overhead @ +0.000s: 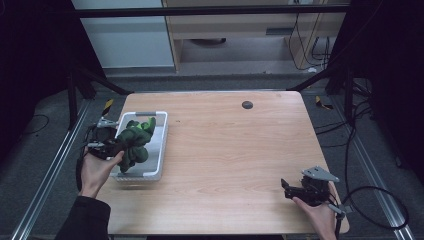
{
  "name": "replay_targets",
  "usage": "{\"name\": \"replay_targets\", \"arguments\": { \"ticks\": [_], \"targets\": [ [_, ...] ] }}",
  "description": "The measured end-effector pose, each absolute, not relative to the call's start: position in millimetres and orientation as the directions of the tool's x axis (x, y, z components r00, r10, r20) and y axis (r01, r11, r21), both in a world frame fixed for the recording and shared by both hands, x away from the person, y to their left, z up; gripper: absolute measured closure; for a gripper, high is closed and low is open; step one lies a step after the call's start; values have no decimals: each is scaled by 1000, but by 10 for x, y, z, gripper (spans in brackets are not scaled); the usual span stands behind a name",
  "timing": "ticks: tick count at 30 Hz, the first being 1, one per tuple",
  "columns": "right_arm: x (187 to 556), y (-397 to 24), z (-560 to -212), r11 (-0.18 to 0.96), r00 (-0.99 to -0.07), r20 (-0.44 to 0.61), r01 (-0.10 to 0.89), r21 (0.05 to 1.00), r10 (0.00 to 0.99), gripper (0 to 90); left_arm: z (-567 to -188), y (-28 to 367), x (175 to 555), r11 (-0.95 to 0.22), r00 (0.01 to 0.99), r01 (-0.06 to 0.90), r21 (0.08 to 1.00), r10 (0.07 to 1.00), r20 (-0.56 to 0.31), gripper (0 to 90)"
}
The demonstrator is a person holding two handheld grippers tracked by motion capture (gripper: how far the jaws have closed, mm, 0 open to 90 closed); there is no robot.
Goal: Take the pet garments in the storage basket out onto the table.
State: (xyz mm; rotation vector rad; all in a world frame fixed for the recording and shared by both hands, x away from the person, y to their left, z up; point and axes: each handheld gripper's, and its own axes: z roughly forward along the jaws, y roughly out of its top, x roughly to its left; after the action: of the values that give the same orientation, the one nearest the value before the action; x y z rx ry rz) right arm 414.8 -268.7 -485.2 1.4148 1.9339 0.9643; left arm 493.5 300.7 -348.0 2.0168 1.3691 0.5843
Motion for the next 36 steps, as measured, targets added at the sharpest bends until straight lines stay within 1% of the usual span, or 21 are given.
{"name": "replay_targets", "arguments": {
  "ticks": [8,14,23,34,36],
  "targets": [
    [4141,-2694,-4844,179,-288,-13,559,809,958,60,-3313,2979,4836,-284,390,629,724,921,22,768],
    [4137,-2693,-4836,179,-287,-17,552,814,958,59,-3195,2886,4765,-316,430,596,738,902,39,768],
    [4131,-2699,-4827,178,-286,-18,545,819,958,60,-3099,2809,4728,-349,457,581,735,887,60,769],
    [4130,-2699,-4823,180,-285,-23,540,822,958,59,-2980,2657,4686,-390,511,562,729,857,64,770],
    [4129,-2703,-4824,180,-285,-23,539,823,958,58,-2946,2604,4667,-412,524,555,722,848,81,770]
  ]
}}
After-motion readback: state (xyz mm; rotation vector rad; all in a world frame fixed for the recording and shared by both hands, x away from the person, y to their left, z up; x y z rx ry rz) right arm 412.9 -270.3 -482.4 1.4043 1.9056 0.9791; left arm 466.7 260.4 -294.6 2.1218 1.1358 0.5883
